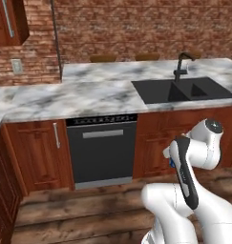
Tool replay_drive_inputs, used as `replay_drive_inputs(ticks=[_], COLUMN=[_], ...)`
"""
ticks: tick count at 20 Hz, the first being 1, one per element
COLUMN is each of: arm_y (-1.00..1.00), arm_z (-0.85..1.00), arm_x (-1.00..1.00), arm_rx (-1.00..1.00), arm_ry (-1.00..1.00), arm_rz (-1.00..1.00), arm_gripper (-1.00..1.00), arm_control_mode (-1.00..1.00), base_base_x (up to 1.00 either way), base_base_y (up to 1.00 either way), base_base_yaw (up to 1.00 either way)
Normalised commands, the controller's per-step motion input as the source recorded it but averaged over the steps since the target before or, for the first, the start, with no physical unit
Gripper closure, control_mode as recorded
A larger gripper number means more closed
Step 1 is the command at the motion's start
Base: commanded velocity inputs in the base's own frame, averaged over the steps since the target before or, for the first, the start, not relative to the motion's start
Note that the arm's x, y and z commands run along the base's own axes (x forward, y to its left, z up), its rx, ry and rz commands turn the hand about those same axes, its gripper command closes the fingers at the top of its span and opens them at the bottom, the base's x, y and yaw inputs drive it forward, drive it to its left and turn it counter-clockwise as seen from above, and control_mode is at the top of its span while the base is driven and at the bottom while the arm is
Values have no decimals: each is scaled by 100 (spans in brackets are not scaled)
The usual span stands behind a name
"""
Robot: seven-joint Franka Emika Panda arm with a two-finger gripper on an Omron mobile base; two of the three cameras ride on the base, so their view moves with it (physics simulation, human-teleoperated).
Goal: Move the drinks to the dining counter.
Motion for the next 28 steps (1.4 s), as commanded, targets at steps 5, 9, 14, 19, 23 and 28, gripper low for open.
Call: replay_drive_inputs(ticks=[5,9,14,19,23,28], arm_y=[0,0,0,0,0,0], arm_z=[0,0,0,0,0,0], arm_x=[0,0,0,0,0,0], arm_rx=[0,0,0,0,0,0], arm_ry=[0,0,0,0,0,0], arm_rz=[0,0,0,0,0,0], arm_gripper=[100,100,100,100,100,100], arm_control_mode=[100,100,100,100,100,100], base_base_x=[57,23,14,25,23,13], base_base_y=[-48,-67,-78,-79,-78,-79], base_base_yaw=[0,0,0,0,0,0])
